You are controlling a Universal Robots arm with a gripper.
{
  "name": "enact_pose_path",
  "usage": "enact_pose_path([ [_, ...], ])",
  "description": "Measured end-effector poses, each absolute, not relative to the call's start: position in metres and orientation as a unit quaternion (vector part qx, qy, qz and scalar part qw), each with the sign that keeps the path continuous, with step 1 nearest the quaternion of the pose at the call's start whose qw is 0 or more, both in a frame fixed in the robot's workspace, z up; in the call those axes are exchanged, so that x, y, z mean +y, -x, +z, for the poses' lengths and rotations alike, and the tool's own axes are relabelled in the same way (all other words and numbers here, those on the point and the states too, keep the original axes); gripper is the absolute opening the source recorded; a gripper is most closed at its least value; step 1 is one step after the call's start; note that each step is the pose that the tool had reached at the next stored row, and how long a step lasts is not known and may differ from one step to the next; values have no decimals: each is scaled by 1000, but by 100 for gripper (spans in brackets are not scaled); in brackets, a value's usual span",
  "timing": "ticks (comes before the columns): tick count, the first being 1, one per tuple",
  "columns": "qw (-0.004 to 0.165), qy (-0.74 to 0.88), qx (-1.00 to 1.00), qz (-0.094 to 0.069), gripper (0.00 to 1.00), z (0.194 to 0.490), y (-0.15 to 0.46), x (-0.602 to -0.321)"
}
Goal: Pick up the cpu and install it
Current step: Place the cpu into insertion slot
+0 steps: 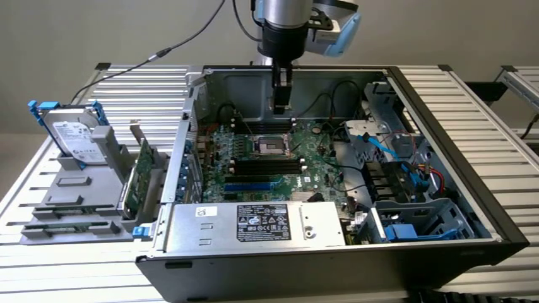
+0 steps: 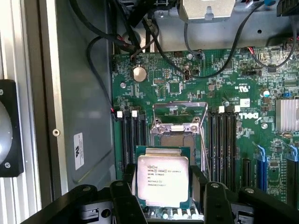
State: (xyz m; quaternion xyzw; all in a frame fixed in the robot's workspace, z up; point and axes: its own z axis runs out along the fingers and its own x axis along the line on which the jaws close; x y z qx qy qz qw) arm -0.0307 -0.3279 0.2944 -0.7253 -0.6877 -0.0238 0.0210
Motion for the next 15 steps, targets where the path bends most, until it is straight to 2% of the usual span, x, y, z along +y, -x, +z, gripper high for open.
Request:
enact_pose_path([
  [15, 22, 727, -686, -27, 55, 268, 45, -334],
])
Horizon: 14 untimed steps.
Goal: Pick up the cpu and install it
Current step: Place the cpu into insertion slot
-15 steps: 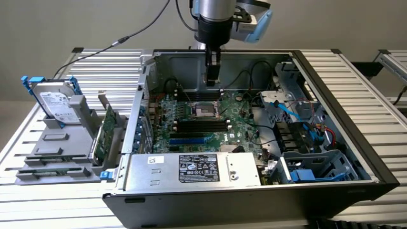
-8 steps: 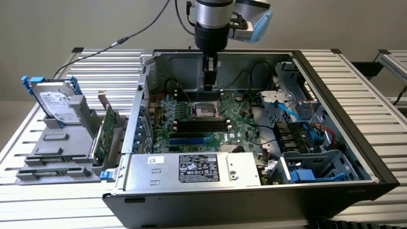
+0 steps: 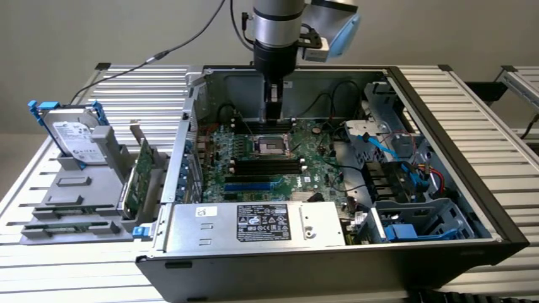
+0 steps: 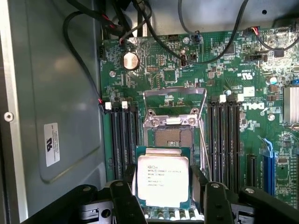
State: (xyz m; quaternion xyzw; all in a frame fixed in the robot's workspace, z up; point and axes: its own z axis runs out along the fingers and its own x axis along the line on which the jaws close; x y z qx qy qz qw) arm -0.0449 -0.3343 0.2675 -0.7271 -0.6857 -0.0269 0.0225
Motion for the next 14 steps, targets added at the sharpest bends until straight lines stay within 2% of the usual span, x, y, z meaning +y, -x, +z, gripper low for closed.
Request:
enact_pose_path([
  [14, 50, 725, -684, -60, 55, 253, 45, -350],
])
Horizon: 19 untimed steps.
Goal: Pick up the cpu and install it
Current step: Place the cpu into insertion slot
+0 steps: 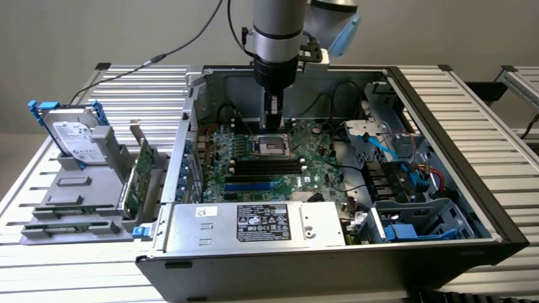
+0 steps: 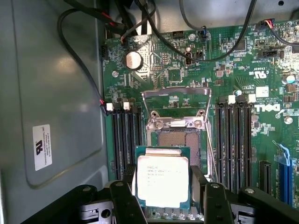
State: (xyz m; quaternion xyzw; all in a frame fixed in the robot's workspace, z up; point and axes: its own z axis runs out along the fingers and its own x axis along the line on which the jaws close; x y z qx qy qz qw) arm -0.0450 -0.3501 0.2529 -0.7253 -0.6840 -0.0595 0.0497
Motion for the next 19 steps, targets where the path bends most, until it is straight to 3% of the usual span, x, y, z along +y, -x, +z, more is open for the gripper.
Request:
enact_pose_path([
  [19, 47, 722, -687, -63, 55, 218, 47, -351],
])
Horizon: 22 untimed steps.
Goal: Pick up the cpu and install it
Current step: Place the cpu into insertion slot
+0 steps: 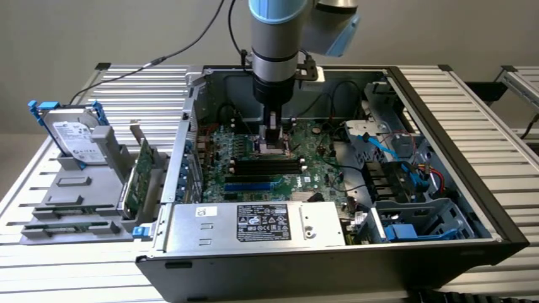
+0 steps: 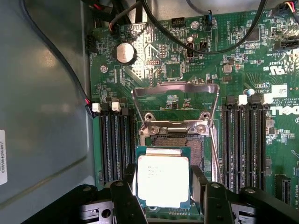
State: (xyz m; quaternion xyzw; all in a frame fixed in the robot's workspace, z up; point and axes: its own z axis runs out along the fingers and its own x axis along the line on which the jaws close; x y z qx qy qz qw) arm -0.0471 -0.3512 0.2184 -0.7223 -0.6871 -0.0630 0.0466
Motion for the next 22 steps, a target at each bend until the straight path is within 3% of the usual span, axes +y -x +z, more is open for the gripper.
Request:
enact_pose_path([
  [12, 42, 721, -688, -67, 55, 206, 48, -352],
  [22, 36, 721, -689, -61, 55, 207, 48, -357],
])
